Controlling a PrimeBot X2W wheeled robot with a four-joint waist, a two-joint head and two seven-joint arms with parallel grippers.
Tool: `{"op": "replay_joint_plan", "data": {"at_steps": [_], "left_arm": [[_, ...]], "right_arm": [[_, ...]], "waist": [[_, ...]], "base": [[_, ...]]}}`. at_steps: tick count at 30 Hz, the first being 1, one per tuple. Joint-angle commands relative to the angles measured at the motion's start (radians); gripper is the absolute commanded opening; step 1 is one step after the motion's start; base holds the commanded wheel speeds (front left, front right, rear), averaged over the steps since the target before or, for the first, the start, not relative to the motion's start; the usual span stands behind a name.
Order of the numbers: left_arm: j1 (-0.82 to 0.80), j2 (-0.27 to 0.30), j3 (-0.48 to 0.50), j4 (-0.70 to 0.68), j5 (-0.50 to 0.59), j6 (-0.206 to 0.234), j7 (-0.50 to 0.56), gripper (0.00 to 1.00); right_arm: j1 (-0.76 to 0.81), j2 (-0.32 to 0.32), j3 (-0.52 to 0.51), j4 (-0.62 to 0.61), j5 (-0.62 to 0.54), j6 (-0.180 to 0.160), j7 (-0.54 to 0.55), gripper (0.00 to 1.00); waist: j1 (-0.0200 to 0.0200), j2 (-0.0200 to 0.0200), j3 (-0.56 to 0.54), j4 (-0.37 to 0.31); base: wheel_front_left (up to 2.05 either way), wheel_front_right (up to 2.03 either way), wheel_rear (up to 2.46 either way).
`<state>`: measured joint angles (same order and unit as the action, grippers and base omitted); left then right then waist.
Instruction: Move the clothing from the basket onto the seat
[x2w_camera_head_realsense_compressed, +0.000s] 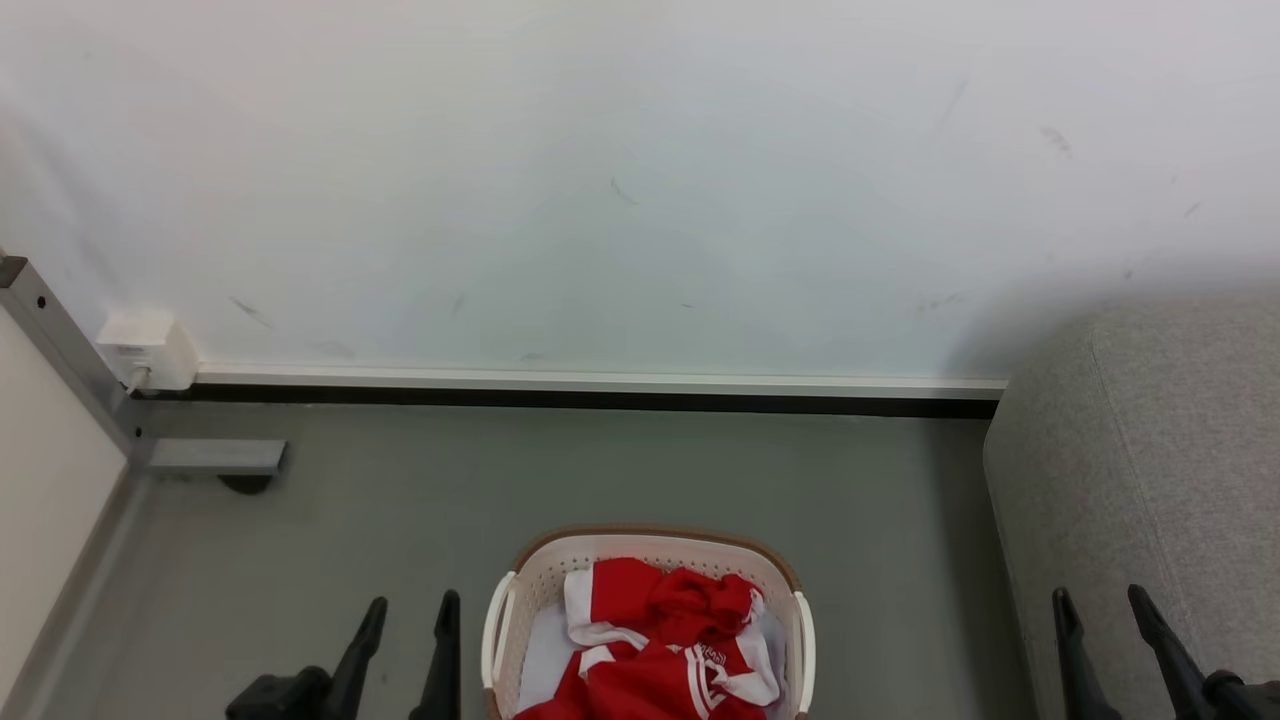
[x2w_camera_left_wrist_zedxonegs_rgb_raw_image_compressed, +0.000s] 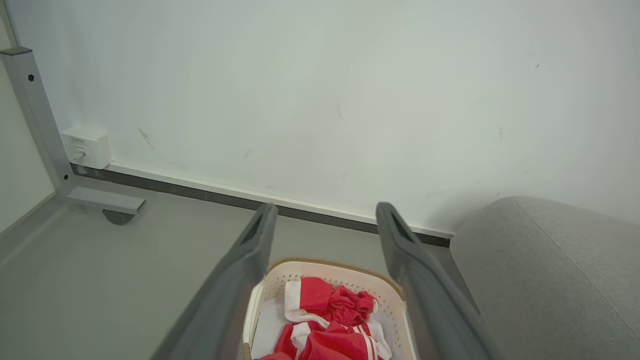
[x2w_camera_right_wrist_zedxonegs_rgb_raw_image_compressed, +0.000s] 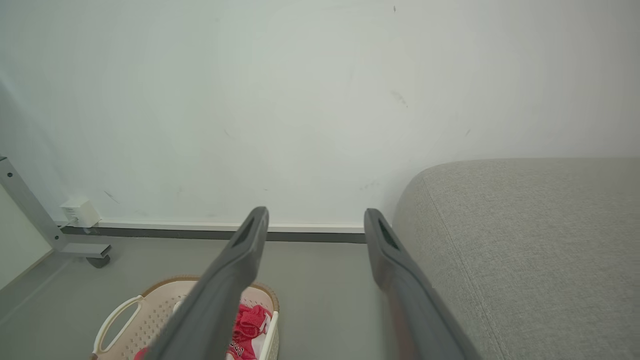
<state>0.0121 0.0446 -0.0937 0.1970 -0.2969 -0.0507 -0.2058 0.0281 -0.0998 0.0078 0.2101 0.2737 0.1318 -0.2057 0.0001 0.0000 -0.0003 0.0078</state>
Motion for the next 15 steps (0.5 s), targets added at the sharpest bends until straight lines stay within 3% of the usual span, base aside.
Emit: {"op": "replay_joint_plan", "data": {"at_steps": [1,15], "left_arm": [[0.010,0.007,0.004,0.000,0.032,0.001,-0.011,1.00],[0.016,0.008,0.024,0.010,0.112,-0.005,-0.040,1.00]], "right_arm": [[0.010,-0.007,-0.008,-0.002,-0.026,-0.002,-0.011,1.00],[0.019,-0.006,-0.041,0.006,-0.082,-0.002,-0.038,1.00]], "waist": [[0.0000,0.0000,0.000,0.000],[-0.0001,0.0000,0.000,-0.003]], "base": [[0.00,0.00,0.00],[0.00,0.00,0.00]]}}
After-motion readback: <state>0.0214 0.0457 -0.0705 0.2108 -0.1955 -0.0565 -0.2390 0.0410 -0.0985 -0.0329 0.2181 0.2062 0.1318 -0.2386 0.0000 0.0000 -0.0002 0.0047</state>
